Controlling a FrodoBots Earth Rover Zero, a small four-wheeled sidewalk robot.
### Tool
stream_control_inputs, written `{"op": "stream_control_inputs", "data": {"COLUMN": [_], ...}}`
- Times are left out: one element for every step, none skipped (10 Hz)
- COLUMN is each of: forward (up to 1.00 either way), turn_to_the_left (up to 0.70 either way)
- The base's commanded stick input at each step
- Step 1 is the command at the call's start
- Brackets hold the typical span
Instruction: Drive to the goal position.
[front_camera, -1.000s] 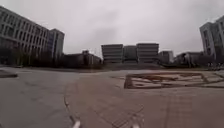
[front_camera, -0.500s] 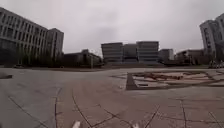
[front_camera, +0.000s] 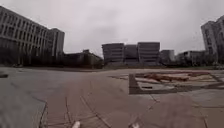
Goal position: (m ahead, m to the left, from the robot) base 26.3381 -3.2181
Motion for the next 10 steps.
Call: {"op": "stream_control_inputs", "data": {"forward": [0.70,0.70,0.70,0.70,0.70,0.70,0.70,0.70,0.70,0.70], "turn_to_the_left": [0.00,0.00,0.00,0.00,0.00,0.00,0.00,0.00,0.00,0.00]}}
